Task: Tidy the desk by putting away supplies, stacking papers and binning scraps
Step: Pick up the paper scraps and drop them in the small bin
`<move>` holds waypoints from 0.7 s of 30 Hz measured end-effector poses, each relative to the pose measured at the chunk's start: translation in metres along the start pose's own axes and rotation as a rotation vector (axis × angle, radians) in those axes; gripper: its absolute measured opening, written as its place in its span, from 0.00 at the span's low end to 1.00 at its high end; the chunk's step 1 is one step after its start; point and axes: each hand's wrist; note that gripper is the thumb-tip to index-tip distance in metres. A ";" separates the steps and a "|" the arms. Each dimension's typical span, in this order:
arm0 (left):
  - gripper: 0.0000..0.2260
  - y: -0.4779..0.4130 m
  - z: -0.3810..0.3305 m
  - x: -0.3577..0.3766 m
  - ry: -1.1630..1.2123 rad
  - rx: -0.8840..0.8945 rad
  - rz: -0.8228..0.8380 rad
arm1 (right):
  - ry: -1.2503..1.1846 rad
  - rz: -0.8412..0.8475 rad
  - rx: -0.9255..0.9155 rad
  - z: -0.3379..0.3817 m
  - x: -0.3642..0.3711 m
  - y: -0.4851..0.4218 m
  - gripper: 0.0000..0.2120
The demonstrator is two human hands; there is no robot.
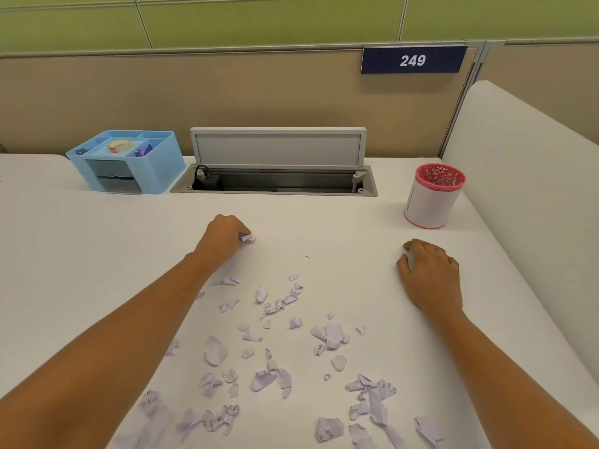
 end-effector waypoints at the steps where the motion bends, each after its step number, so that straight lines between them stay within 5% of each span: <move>1: 0.07 0.001 -0.005 -0.002 -0.002 0.006 -0.012 | -0.002 0.001 -0.001 0.000 0.000 0.000 0.15; 6: 0.16 0.000 -0.028 -0.006 -0.029 0.030 -0.009 | -0.009 0.010 0.000 0.000 0.001 -0.001 0.15; 21: 0.10 -0.017 -0.238 -0.025 0.336 0.435 -0.080 | -0.004 -0.002 -0.010 -0.001 0.003 -0.001 0.14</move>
Point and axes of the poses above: each hand's wrist, its own y-axis away from the middle knuckle, its own x-axis out of the palm, z = x × y, and after that the axes turned 5 degrees about -x, right-handed
